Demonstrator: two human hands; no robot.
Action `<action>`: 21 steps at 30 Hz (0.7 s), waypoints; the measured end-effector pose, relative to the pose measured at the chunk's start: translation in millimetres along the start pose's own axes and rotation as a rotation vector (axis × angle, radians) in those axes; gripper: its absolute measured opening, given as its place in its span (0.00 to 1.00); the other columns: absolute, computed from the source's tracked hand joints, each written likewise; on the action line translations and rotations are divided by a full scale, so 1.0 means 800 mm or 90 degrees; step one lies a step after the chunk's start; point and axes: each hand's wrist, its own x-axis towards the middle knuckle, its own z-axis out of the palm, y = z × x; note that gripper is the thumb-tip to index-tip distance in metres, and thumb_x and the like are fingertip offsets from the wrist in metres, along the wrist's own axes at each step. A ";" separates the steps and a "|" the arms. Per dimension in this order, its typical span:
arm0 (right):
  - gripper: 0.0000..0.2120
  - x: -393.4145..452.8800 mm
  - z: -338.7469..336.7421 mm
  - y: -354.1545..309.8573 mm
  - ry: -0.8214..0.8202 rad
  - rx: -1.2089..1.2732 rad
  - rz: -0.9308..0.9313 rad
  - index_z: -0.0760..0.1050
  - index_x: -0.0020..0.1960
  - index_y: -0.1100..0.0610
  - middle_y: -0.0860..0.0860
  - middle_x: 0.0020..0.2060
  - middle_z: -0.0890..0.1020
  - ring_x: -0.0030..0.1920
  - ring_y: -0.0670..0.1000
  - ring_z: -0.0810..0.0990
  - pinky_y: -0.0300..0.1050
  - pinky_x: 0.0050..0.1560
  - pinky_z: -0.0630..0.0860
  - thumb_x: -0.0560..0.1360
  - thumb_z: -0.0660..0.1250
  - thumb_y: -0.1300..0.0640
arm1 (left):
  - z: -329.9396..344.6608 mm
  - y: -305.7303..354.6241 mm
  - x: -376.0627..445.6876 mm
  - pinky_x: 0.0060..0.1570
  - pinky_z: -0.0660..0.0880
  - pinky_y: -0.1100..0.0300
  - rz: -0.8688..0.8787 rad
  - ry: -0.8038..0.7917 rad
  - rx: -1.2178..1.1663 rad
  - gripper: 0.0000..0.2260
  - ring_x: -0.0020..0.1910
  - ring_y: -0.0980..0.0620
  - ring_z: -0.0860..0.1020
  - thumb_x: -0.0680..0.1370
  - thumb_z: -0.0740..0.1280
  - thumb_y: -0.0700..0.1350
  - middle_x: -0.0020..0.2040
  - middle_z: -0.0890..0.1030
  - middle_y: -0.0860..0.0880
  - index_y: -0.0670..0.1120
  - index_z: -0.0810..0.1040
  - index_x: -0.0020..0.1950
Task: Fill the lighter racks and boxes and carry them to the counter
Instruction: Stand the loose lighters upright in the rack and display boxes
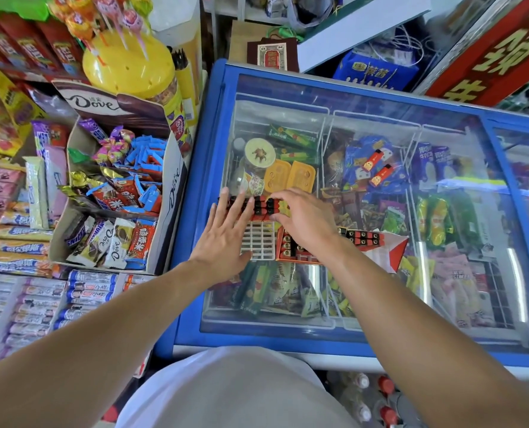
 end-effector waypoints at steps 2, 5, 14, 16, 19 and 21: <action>0.22 -0.001 0.000 0.001 0.004 0.003 0.004 0.73 0.70 0.48 0.46 0.67 0.78 0.65 0.47 0.77 0.46 0.61 0.76 0.78 0.70 0.45 | -0.001 0.001 0.004 0.77 0.34 0.48 0.017 0.000 0.007 0.48 0.77 0.44 0.26 0.78 0.68 0.50 0.83 0.35 0.49 0.48 0.34 0.82; 0.21 -0.001 -0.002 0.005 0.012 0.001 0.016 0.73 0.69 0.47 0.45 0.65 0.78 0.63 0.47 0.79 0.44 0.56 0.76 0.78 0.69 0.45 | -0.007 0.003 0.014 0.77 0.34 0.49 0.034 -0.001 -0.001 0.47 0.78 0.46 0.27 0.78 0.69 0.50 0.83 0.38 0.50 0.48 0.36 0.83; 0.22 0.012 -0.017 0.039 -0.051 0.260 0.129 0.74 0.68 0.47 0.44 0.65 0.77 0.57 0.44 0.79 0.44 0.56 0.76 0.77 0.68 0.40 | -0.012 0.004 0.040 0.79 0.45 0.45 -0.001 0.170 -0.001 0.39 0.81 0.44 0.52 0.76 0.74 0.49 0.81 0.60 0.45 0.46 0.58 0.81; 0.18 0.023 -0.021 0.073 -0.002 0.291 0.200 0.74 0.68 0.50 0.45 0.64 0.78 0.54 0.44 0.79 0.46 0.58 0.77 0.79 0.68 0.47 | -0.020 0.007 0.058 0.79 0.47 0.44 0.022 0.154 0.005 0.36 0.80 0.44 0.56 0.75 0.74 0.54 0.79 0.64 0.46 0.46 0.63 0.79; 0.16 0.041 -0.023 0.142 0.088 0.360 0.362 0.75 0.66 0.52 0.46 0.61 0.79 0.54 0.44 0.77 0.43 0.60 0.73 0.79 0.69 0.53 | -0.026 0.019 0.080 0.77 0.50 0.46 0.049 0.116 0.000 0.35 0.75 0.45 0.65 0.74 0.74 0.57 0.73 0.73 0.47 0.47 0.67 0.77; 0.15 0.053 -0.021 0.192 0.146 0.395 0.472 0.76 0.64 0.53 0.47 0.57 0.80 0.53 0.46 0.78 0.42 0.57 0.74 0.78 0.70 0.54 | -0.025 0.024 0.087 0.75 0.54 0.49 0.024 0.087 -0.006 0.33 0.70 0.44 0.71 0.75 0.74 0.58 0.68 0.77 0.48 0.48 0.69 0.76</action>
